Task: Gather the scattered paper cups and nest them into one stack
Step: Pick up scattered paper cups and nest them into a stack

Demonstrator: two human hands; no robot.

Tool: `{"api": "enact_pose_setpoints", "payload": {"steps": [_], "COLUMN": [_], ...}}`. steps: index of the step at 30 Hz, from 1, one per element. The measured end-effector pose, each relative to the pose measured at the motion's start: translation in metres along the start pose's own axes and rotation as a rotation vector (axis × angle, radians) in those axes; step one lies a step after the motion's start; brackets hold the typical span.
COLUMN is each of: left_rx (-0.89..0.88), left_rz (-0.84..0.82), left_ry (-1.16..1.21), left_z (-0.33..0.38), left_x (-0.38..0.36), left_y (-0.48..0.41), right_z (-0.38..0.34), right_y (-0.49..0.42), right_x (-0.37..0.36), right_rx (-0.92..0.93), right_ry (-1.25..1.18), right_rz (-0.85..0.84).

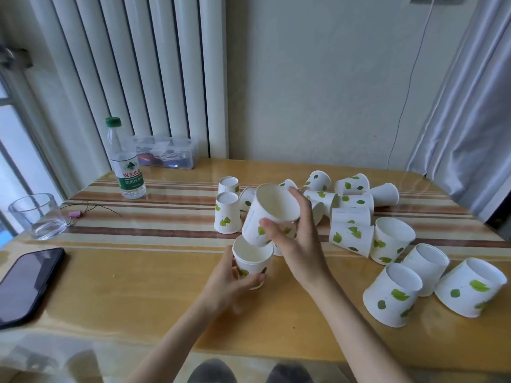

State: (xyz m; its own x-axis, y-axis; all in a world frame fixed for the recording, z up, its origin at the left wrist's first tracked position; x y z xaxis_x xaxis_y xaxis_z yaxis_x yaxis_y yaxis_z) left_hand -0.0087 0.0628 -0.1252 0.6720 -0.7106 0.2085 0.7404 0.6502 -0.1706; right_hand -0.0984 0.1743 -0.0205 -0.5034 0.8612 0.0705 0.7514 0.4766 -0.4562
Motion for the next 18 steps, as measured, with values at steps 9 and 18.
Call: {"api": "enact_pose_setpoints", "payload": {"steps": [9,18], "left_rx": [-0.05,0.058], "left_rz": [-0.216,0.255], "left_ry": [-0.139,-0.062], "left_z": [-0.005,-0.01], "left_x": [0.015,0.083], "left_y": [0.009,-0.031], "right_z": [0.056,0.095], "right_y": [0.03,0.006], "right_x": [-0.025,0.028], "right_rx": [-0.229,-0.228], "right_ry": [0.221,0.41], "right_rz": [-0.342,0.203]}}
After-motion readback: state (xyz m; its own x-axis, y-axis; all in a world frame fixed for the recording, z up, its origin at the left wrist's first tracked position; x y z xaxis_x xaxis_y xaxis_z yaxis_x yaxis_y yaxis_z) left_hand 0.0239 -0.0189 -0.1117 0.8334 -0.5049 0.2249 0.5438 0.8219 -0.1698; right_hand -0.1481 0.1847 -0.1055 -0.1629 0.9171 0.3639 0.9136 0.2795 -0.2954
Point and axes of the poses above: each hand's wrist, its own y-axis away from the middle knuckle, its own x-axis out of the back of the hand, z = x × y, the point moved 6 cm from there along -y, towards the middle knuckle, and after that the axes turned 9 degrees about z, right-handed, at the moved point
